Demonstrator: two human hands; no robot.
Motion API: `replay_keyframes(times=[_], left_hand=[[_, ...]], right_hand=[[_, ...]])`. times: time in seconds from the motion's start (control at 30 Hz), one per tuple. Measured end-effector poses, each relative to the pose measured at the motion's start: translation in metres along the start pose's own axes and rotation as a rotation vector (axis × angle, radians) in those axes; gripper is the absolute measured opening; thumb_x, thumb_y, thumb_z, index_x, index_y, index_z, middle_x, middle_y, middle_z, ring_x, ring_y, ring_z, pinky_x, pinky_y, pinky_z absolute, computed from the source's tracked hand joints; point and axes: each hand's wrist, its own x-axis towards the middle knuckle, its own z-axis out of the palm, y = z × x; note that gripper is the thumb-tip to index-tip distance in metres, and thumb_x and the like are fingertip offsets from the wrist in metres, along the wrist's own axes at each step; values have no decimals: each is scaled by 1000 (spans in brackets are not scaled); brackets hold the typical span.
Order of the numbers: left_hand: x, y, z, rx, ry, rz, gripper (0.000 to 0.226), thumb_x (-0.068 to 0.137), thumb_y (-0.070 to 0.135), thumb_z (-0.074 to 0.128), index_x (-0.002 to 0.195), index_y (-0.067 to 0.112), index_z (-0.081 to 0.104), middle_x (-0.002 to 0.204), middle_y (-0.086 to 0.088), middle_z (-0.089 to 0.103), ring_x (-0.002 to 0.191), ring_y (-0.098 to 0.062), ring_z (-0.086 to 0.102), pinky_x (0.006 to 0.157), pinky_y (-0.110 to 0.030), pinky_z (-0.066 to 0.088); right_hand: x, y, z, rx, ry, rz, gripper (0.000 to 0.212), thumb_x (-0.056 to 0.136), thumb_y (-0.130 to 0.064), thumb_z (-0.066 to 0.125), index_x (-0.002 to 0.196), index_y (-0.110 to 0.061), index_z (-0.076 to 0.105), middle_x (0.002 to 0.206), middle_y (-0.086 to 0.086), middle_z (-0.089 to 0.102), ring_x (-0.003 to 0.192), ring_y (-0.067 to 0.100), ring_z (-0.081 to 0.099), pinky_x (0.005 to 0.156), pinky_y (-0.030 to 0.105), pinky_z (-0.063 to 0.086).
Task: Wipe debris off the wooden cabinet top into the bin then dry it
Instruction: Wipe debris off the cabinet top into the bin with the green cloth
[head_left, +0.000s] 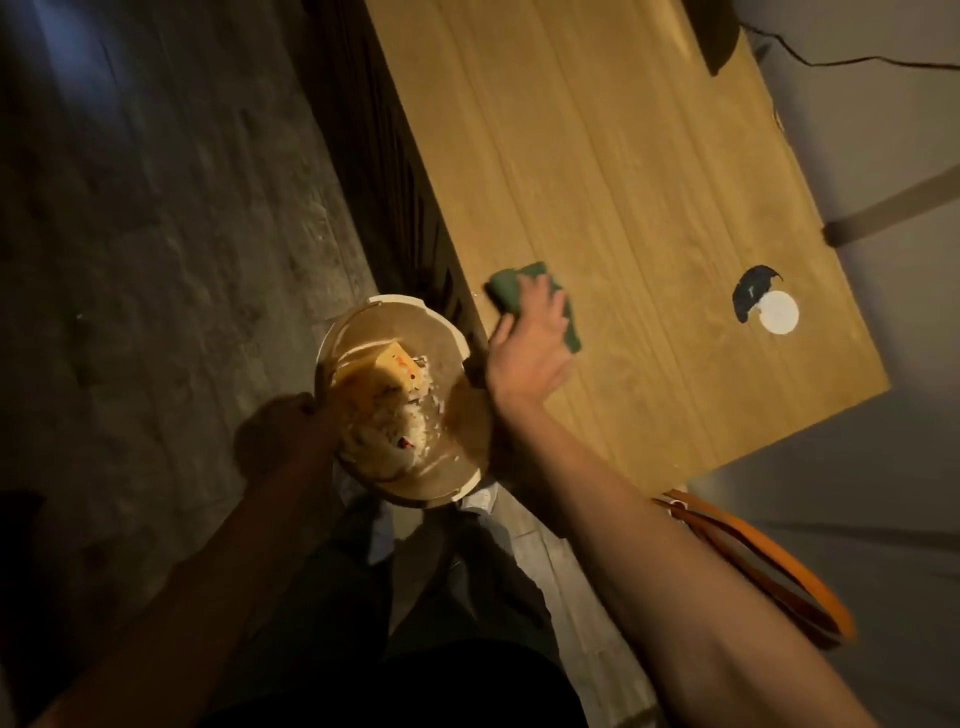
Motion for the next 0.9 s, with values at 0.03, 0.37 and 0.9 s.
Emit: replay_keyframes(times=[0.03, 0.37, 0.9], left_hand=[[3, 3, -6, 31, -18, 15, 60, 69, 75, 52, 70, 16, 64, 78, -12, 70, 78, -37, 67, 82, -53, 57], [27, 17, -52, -1, -3, 104, 22, 94, 25, 60, 89, 6, 69, 81, -11, 66, 79, -28, 61, 72, -34, 44], [49, 9, -131, -241, 73, -12, 37, 87, 25, 64, 55, 18, 47, 39, 9, 46, 48, -17, 43, 50, -24, 35]], right_hand=[[-17, -18, 7, -5, -41, -105, 51, 90, -18, 71, 135, -36, 55, 147, 0, 53, 123, 28, 62, 77, 46, 63], [-108, -49, 31, 217, -497, -324, 47, 99, -15, 58, 142, -33, 54, 149, -5, 57, 129, 24, 60, 104, 45, 53], [-105, -100, 3, 410, -395, -128, 36, 104, -21, 56, 139, -31, 59, 122, -18, 66, 109, -3, 57, 102, 25, 47]])
